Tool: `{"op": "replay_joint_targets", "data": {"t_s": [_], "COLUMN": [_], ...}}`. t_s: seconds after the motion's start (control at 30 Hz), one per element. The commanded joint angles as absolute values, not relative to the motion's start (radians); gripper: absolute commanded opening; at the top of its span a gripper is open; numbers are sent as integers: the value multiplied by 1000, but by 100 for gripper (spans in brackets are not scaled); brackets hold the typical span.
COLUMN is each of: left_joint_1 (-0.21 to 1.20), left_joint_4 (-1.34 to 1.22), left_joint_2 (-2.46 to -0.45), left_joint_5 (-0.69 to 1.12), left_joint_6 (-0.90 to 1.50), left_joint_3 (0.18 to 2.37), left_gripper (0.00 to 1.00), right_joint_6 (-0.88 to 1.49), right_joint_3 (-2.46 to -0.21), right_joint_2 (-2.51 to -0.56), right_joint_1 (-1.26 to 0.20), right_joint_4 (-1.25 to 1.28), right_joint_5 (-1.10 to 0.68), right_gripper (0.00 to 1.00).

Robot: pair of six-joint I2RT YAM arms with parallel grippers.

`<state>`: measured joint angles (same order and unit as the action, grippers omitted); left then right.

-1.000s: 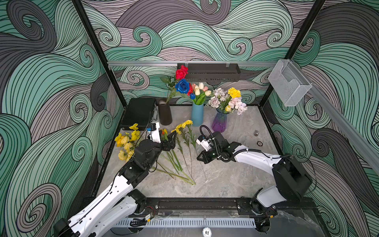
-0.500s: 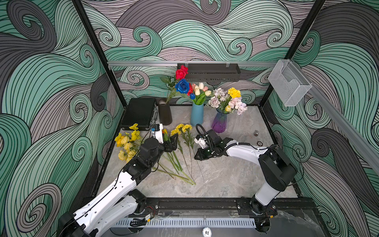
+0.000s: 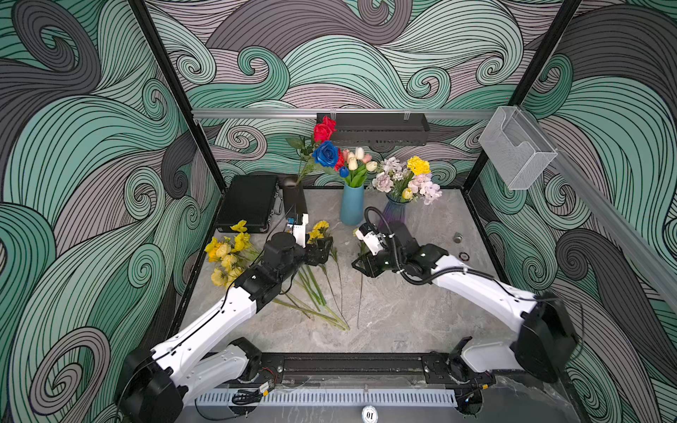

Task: Pick out yellow flowers from the vase
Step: Place the flower at the center of the board, then pick up the flower from the vase.

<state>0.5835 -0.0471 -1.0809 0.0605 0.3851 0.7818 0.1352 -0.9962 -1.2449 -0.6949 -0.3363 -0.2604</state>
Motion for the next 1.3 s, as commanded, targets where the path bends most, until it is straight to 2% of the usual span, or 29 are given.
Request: {"op": "replay_joint_targets", "data": {"t_s": [0.0,0.17,0.47,0.67,0.77,0.87,1.03,1.27], "left_joint_1": [585,622,661,667,667,667,667,670], "left_joint_4": [-102,-104,-37,18,54,139,226,197], "left_joint_2": [-1172,-1364,-1719,-1917,-2019,-2133,-2279,-2410], "left_joint_5": [241,330,392,441,457,466,464,426], "left_joint_6": [339,272,165,133,107,72,76,106], "left_joint_3": [890,1083,1495,1778,1924,2095,2336,2528], "left_gripper": [82,74,62,47,45,39,39,40], "right_joint_6": [-5,0,79,102,118,121,127,132], "right_joint_3": [-934,-836,-777,-715,-696,-674,-644,-616], "right_joint_2": [-1064,-832,-613,-524,-512,-507,-497,-484], "right_joint_1": [-668,-571,-482,-481,-482,-481,-481,-480], "right_joint_4": [-321,-213,-170,-162,-166,-160,-164,-150], "right_joint_5": [-56,103,264,289,281,265,257,239], "right_gripper": [50,60,60,60,60,60,61,61]}}
